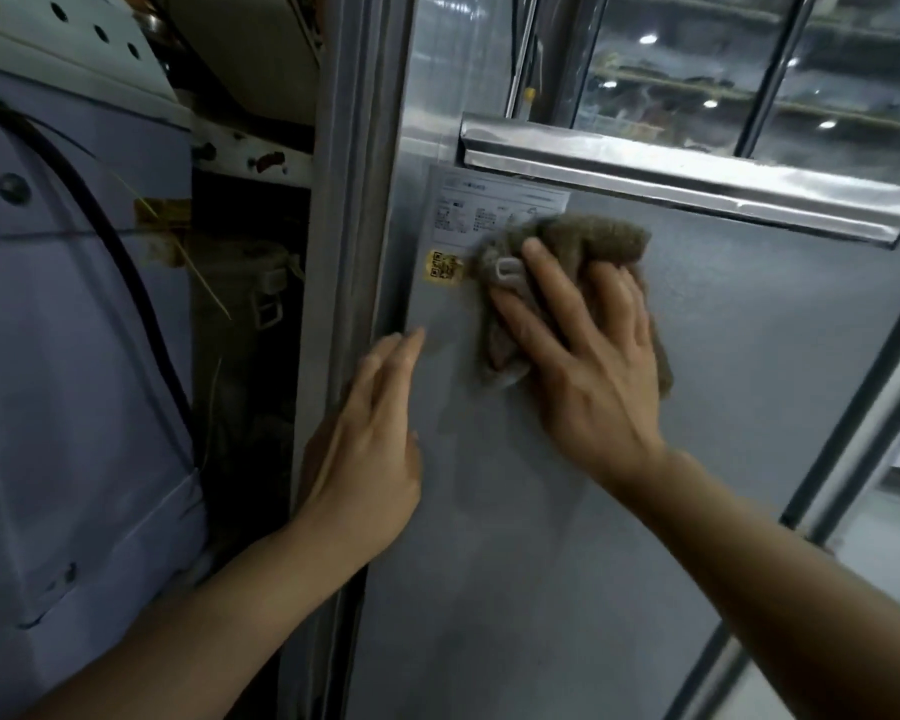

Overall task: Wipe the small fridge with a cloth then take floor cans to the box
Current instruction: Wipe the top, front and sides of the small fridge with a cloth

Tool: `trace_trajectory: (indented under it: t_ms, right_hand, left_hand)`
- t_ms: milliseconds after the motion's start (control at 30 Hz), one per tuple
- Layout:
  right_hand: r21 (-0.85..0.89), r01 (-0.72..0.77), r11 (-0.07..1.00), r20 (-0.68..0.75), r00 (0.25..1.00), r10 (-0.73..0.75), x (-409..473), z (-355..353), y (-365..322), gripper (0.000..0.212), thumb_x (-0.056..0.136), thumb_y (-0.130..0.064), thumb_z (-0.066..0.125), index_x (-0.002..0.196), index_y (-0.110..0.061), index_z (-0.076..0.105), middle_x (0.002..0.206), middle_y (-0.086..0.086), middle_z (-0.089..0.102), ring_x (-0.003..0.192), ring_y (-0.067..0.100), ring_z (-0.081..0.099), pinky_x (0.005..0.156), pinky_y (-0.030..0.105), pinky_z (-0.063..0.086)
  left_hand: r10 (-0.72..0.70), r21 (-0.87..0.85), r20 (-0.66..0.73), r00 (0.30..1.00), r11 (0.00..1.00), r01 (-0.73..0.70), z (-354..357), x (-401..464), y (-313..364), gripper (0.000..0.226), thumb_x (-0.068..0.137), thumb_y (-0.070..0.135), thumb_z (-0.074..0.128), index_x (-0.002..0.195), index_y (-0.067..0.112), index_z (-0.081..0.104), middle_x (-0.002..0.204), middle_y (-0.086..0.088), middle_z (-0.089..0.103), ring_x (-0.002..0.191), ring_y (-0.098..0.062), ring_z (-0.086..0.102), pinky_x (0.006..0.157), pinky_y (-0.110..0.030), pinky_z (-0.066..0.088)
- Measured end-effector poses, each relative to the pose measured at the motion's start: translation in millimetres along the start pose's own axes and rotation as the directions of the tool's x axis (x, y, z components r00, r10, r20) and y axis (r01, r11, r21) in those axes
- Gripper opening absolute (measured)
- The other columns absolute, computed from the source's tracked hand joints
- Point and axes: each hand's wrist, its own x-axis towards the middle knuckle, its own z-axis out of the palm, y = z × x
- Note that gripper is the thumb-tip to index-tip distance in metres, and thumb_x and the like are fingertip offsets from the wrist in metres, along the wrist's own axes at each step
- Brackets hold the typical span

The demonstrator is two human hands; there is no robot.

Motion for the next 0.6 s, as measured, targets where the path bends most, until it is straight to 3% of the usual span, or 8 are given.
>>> trace_trajectory:
  t_ms: [67,133,200,267,367,467,533,600]
  right_hand:
    - [0.076,0.01,0.997,0.01,1.0,-0.01,-38.7,10.2,-18.2,0.044,0.096,-0.021,0.035,0.138,-0.018,0.047,0.148,0.007,0.038,0.126,0.038,0.036,0.11,0.052,0.027]
    - [0.11,0.165,0.98,0.113,0.978,-0.177,-91.8,13.2,-36.9,0.042,0.095,-0.019,0.031,0.129,-0.015,0.055,0.14,0.008,0.048,0.12,0.036,0.041,0.103,0.052,0.036]
    - [0.116,0.349,0.93,0.253,0.895,-0.367,-127.0,5.7,-43.2,0.042,0.091,-0.023,0.036,0.122,-0.019,0.063,0.135,0.004,0.055,0.111,0.034,0.042,0.102,0.047,0.032]
    - [0.136,0.41,0.902,0.304,0.849,-0.432,-129.8,-3.3,-36.3,0.04,0.088,-0.026,0.039,0.116,-0.025,0.068,0.132,0.001,0.049,0.107,0.031,0.042,0.1,0.041,0.03]
    - [0.156,0.228,0.961,0.154,0.956,-0.251,-93.0,-15.9,-4.4,0.034,0.089,-0.02,0.046,0.113,-0.022,0.069,0.13,0.008,0.042,0.11,0.032,0.041,0.095,0.041,0.032]
    - [0.11,-0.017,0.994,0.024,1.0,0.015,-53.5,-27.5,40.5,0.037,0.087,-0.023,0.059,0.124,-0.026,0.06,0.142,0.013,0.027,0.127,0.037,0.029,0.109,0.053,0.025]
    - [0.102,-0.058,0.993,0.021,0.998,0.056,-48.8,-26.8,47.4,0.039,0.091,-0.027,0.054,0.13,-0.026,0.052,0.151,0.017,0.021,0.135,0.04,0.022,0.114,0.055,0.014]
    - [0.111,-0.043,0.993,0.06,0.998,0.037,-68.6,-21.9,34.8,0.04,0.096,-0.029,0.037,0.136,-0.024,0.045,0.154,0.017,0.02,0.139,0.038,0.023,0.117,0.048,0.011]
  left_hand:
    - [-0.02,0.027,0.039,0.999,0.999,0.019,12.6,-4.6,3.0,0.079,0.087,0.002,0.054,0.149,0.024,0.009,0.158,0.002,-0.001,0.14,-0.016,0.021,0.104,-0.028,0.034]
    - [-0.053,0.063,0.064,0.997,0.997,0.049,20.4,-9.8,4.5,0.08,0.088,0.004,0.053,0.149,0.024,0.006,0.157,0.004,-0.012,0.144,-0.019,0.014,0.108,-0.033,0.033]
    - [-0.091,0.085,0.091,0.992,0.993,0.084,23.1,-14.3,5.9,0.082,0.089,0.006,0.053,0.149,0.025,0.001,0.156,0.004,-0.017,0.144,-0.019,0.009,0.11,-0.033,0.029]
    - [-0.105,0.116,0.103,0.989,0.989,0.093,23.0,-17.2,8.1,0.081,0.089,0.006,0.053,0.149,0.024,0.002,0.156,0.002,-0.018,0.145,-0.02,0.006,0.113,-0.032,0.024]
    - [-0.047,0.18,0.063,0.997,0.983,0.035,22.0,-16.8,18.9,0.079,0.081,0.0,0.06,0.147,0.016,0.02,0.158,-0.006,-0.005,0.143,-0.029,0.015,0.112,-0.045,0.029]
    - [0.072,0.231,0.027,0.997,0.97,-0.076,28.3,-9.3,32.7,0.082,0.073,-0.007,0.064,0.144,0.012,0.028,0.157,-0.012,0.01,0.139,-0.03,0.014,0.11,-0.047,0.023]
    - [0.092,0.228,0.034,0.995,0.969,-0.098,35.3,-3.3,41.1,0.085,0.073,-0.007,0.063,0.146,0.014,0.024,0.157,-0.009,0.007,0.141,-0.027,0.011,0.113,-0.047,0.02]
    - [0.08,0.219,0.05,0.996,0.972,-0.089,42.0,0.0,47.7,0.086,0.075,-0.006,0.06,0.148,0.018,0.019,0.158,-0.004,0.0,0.143,-0.025,0.006,0.114,-0.049,0.02]
